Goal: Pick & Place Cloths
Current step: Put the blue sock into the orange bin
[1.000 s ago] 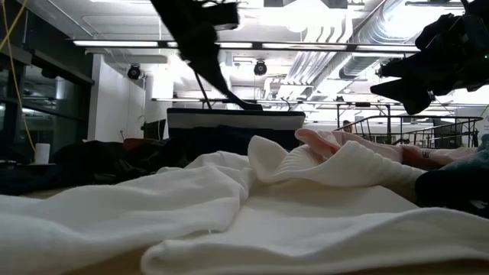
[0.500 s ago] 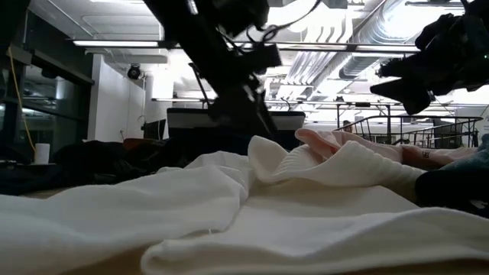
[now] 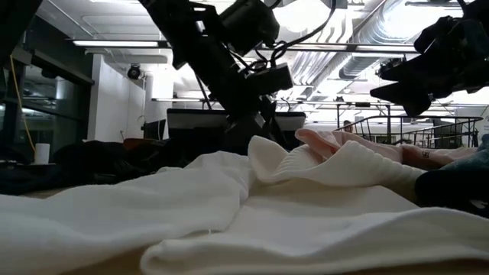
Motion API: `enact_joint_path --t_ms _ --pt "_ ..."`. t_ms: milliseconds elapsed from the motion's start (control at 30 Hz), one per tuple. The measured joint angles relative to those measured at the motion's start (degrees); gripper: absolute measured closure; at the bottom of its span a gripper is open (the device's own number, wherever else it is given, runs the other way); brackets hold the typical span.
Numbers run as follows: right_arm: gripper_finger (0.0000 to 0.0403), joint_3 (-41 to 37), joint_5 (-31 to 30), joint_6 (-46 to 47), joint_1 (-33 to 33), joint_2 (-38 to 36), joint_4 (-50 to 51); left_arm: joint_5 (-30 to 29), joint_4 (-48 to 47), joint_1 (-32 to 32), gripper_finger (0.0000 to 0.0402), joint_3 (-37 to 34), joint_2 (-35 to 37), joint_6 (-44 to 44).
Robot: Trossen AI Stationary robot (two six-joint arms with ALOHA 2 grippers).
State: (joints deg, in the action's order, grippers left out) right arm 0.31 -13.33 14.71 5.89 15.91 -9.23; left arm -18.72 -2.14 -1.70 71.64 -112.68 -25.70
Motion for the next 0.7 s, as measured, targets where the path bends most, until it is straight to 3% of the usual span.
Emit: enact_joint_path --t_ms 333,700 --pt "0.0144 0.0 0.0 0.0 0.0 0.0 0.0 -2.0 -1.9 0.2 0.0267 0.0 0.0 1.1" --pt "0.0144 0.0 0.0 0.0 0.0 0.0 0.0 -1.8 -2.6 0.2 0.0368 0.0 0.0 1.3"
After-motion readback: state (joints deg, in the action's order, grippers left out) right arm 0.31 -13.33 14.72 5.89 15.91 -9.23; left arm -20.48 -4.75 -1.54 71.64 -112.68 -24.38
